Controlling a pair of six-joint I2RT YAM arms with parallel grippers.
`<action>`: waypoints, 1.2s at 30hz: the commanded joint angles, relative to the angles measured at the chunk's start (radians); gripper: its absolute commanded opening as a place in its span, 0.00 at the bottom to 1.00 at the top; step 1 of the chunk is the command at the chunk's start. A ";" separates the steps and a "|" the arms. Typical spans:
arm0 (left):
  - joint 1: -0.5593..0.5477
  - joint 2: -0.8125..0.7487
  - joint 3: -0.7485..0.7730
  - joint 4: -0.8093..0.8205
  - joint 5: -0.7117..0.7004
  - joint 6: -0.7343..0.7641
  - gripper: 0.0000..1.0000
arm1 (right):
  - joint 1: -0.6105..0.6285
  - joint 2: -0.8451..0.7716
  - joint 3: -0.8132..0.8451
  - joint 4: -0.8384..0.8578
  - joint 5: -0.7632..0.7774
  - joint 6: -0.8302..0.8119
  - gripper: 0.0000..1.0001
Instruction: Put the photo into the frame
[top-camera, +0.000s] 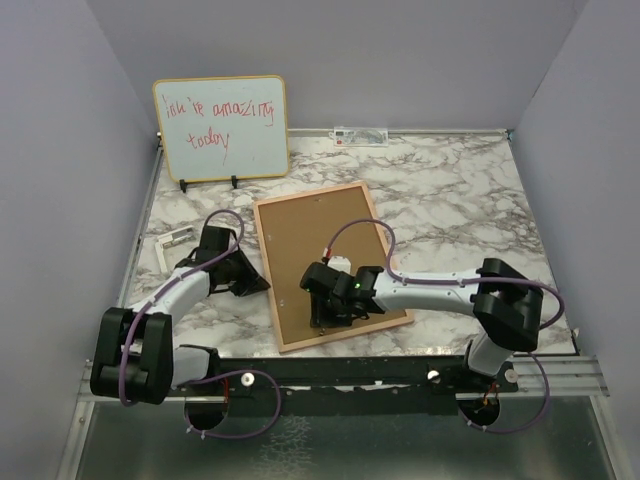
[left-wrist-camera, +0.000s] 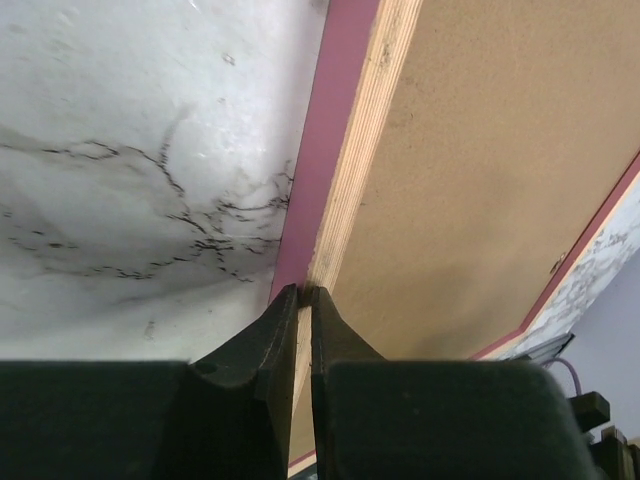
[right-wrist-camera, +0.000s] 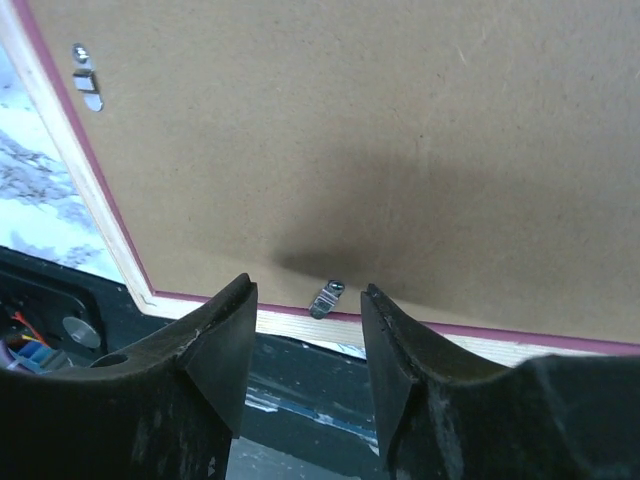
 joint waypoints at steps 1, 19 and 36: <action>-0.051 0.019 -0.013 0.017 0.023 -0.042 0.10 | -0.008 -0.049 -0.054 -0.072 -0.042 0.102 0.52; -0.088 0.049 -0.047 0.062 0.033 -0.010 0.10 | -0.010 -0.091 -0.196 0.189 -0.106 0.251 0.51; -0.088 0.040 -0.020 0.052 0.006 -0.006 0.13 | -0.010 -0.114 -0.279 0.412 -0.052 0.394 0.51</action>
